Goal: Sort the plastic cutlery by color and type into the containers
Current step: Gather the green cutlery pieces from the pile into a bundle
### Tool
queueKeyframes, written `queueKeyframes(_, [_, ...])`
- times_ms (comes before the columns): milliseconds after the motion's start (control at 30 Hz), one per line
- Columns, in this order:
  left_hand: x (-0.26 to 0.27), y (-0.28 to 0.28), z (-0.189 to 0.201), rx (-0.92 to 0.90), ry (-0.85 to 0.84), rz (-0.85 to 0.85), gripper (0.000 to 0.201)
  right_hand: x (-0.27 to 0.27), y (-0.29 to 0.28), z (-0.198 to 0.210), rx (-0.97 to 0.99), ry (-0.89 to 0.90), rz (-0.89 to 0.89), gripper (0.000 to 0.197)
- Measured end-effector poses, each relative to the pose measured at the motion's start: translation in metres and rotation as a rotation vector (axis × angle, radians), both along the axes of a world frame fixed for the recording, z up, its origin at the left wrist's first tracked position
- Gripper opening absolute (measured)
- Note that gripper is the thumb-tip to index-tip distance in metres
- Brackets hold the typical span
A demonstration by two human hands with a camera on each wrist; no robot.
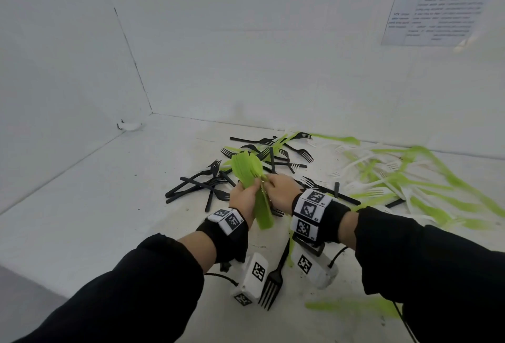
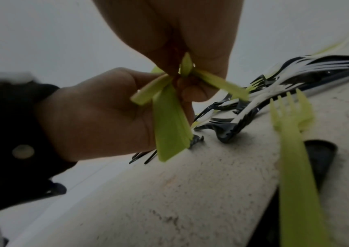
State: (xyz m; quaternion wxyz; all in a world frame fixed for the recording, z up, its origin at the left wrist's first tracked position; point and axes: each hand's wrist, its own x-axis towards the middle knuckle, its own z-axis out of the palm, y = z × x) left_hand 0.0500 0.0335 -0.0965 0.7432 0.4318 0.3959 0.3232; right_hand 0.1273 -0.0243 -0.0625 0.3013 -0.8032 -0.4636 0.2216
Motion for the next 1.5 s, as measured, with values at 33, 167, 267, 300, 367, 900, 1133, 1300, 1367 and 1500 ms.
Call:
queueKeyframes(33, [-0.001, 0.001, -0.001, 0.005, -0.003, -0.006, 0.011, 0.000, 0.001, -0.001, 0.034, 0.022, 0.007, 0.027])
queueKeyframes(167, [-0.003, 0.005, -0.002, -0.013, -0.036, -0.047, 0.018, -0.001, -0.002, -0.003, 0.105, 0.035, 0.036, 0.019])
queueKeyframes(267, [-0.002, 0.006, 0.000, -0.068, -0.066, -0.080, 0.017, 0.006, -0.005, -0.005, 0.179, 0.085, -0.058, 0.007])
queueKeyframes(300, [-0.001, 0.006, 0.001, -0.090, -0.072, -0.083, 0.021, 0.007, -0.005, -0.006, 0.192, 0.081, -0.087, 0.008])
queueKeyframes(367, [0.001, 0.007, 0.000, -0.117, -0.084, -0.082, 0.027, 0.007, -0.006, -0.008, 0.210, 0.069, -0.072, 0.013])
queueKeyframes(900, [0.018, 0.011, -0.014, -0.053, -0.048, 0.019, 0.009, 0.015, 0.006, -0.023, 0.302, 0.307, -0.318, 0.005])
queueKeyframes(1133, [0.014, 0.013, -0.014, -0.070, -0.058, 0.025, 0.018, 0.007, 0.005, -0.019, 0.255, 0.336, -0.178, 0.006])
queueKeyframes(1300, [0.013, 0.012, -0.012, -0.128, -0.037, -0.012, 0.032, -0.001, 0.002, -0.017, 0.156, 0.067, -0.121, 0.030])
queueKeyframes(1367, [0.012, 0.013, -0.010, -0.176, -0.030, -0.033, 0.035, 0.000, 0.001, -0.018, 0.148, 0.056, -0.131, 0.032])
queueKeyframes(1500, [0.011, 0.014, -0.008, -0.179, -0.014, -0.040, 0.038, -0.001, 0.002, -0.022, 0.178, 0.161, -0.187, 0.035])
